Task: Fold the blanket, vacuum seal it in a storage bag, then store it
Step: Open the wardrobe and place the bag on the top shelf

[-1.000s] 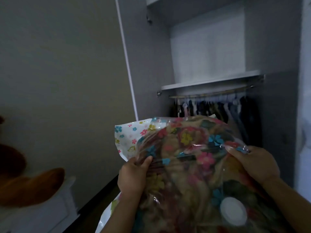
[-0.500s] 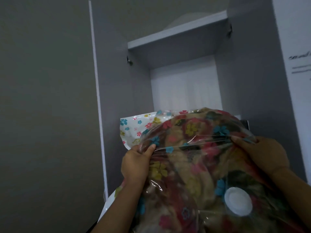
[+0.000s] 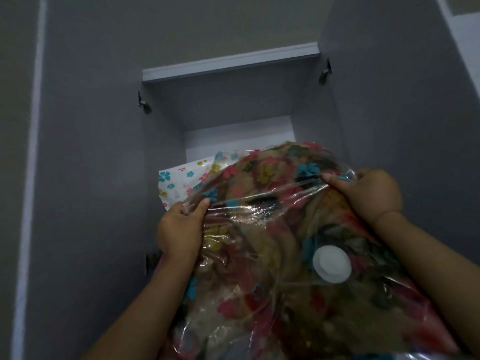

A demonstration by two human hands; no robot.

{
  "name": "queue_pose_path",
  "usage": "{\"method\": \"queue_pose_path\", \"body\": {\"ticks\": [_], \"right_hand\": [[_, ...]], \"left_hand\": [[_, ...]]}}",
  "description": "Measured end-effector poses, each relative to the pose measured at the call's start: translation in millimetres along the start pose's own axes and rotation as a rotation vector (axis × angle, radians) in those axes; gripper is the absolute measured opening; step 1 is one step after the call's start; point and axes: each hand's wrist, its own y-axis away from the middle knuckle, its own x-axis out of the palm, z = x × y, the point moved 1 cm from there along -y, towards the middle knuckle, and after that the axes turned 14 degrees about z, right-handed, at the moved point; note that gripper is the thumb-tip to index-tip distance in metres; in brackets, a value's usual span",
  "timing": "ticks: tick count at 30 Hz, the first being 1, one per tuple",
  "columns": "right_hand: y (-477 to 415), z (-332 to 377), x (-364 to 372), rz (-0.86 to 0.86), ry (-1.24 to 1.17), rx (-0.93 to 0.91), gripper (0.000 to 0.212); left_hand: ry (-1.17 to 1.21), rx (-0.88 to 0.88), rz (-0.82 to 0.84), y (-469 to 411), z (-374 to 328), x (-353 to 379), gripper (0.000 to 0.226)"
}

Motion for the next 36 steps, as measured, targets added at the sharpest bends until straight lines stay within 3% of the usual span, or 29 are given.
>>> {"method": "queue_pose_path", "body": {"ticks": [6, 14, 19, 23, 26, 29, 32, 34, 36], "right_hand": [[-86.6, -15.5, 47.1, -0.096, 0.013, -0.069, 0.061], [-184.3, -42.6, 131.1, -0.172, 0.038, -0.084, 0.065], [-198.8, -85.6, 192.3, -0.021, 0.065, 0.012, 0.067], [-211.8, -92.3, 195.7, 0.058, 0.128, 0.047, 0.067], [-203.1, -60.2, 183.0, 0.112, 0.207, -0.041, 0.081], [-144.3, -9.0, 164.1, 0.103, 0.185, -0.321, 0.100], [-46.5, 28.7, 196.3, 0.181, 0.080, -0.623, 0.101], [-15.3, 28.5, 243.4, 0.259, 0.065, -0.629, 0.095], [-21.0, 13.3, 287.0, 0.278, 0.127, -0.506, 0.086]], "left_hand": [[0.096, 0.122, -0.032, -85.9, 35.9, 67.7, 0.057], [0.049, 0.179, -0.117, -171.8, 85.8, 138.6, 0.046], [-0.003, 0.099, -0.081, -196.6, 129.9, 173.2, 0.045], [-0.104, 0.049, -0.050, -220.3, 129.6, 185.9, 0.046], [-0.118, 0.006, -0.054, -230.5, 128.7, 188.5, 0.039], [-0.122, -0.017, -0.058, -236.4, 130.4, 192.2, 0.033], [-0.111, -0.053, -0.011, -242.1, 129.2, 192.8, 0.033], [-0.108, -0.096, 0.038, -244.6, 128.2, 189.0, 0.038], [-0.095, -0.135, 0.099, -246.6, 128.5, 187.1, 0.045]]}}
